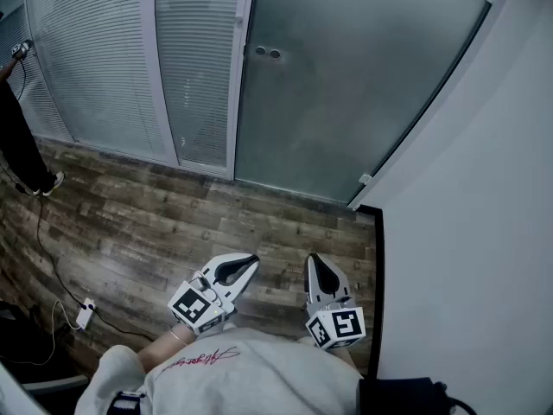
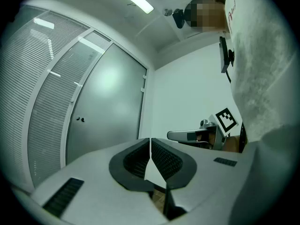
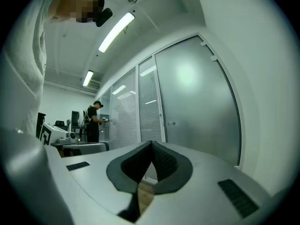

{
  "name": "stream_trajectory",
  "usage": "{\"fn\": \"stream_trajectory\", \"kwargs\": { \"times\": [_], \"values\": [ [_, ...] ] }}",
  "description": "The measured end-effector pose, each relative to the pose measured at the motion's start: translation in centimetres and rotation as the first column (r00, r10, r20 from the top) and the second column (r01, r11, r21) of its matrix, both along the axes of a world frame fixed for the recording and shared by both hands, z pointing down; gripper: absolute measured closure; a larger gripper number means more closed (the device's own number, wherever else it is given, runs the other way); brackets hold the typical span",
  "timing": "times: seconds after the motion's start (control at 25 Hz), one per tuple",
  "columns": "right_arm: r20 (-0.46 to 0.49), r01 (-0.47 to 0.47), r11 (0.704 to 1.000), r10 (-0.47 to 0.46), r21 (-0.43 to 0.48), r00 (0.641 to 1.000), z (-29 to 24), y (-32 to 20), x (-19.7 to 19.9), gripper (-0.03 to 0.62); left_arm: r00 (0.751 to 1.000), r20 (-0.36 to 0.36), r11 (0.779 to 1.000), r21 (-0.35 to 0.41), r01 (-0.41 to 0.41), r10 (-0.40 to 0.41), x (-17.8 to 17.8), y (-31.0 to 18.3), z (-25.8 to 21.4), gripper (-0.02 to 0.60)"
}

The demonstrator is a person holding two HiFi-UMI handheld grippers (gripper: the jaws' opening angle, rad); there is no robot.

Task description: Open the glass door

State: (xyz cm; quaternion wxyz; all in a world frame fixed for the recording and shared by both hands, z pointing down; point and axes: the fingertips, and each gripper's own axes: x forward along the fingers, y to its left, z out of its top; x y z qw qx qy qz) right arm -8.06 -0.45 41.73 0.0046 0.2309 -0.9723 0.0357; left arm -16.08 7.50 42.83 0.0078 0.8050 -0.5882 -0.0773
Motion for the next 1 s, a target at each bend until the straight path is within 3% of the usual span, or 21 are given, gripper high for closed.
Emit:
{"fn": "stream_trajectory", "kwargs": {
  "times": [0.36, 1.0],
  "values": [
    [-0.002, -0.003, 1.0, 0.003, 0.0, 1.0, 0.1, 0.0, -0.1, 0.577, 1.0, -0.001, 1.0, 0.026, 0.004, -0.004, -0.2, -0.2, -0.3, 0.558],
    [0.03, -0.024, 1.0, 0.024, 0.0, 0.999, 0.0, 0.5, -1.5, 0.576, 1.0, -0.005, 1.0, 0.006, 0.014, -0.014, -2.0, 0.8, -0.2, 0.557]
  ]
}}
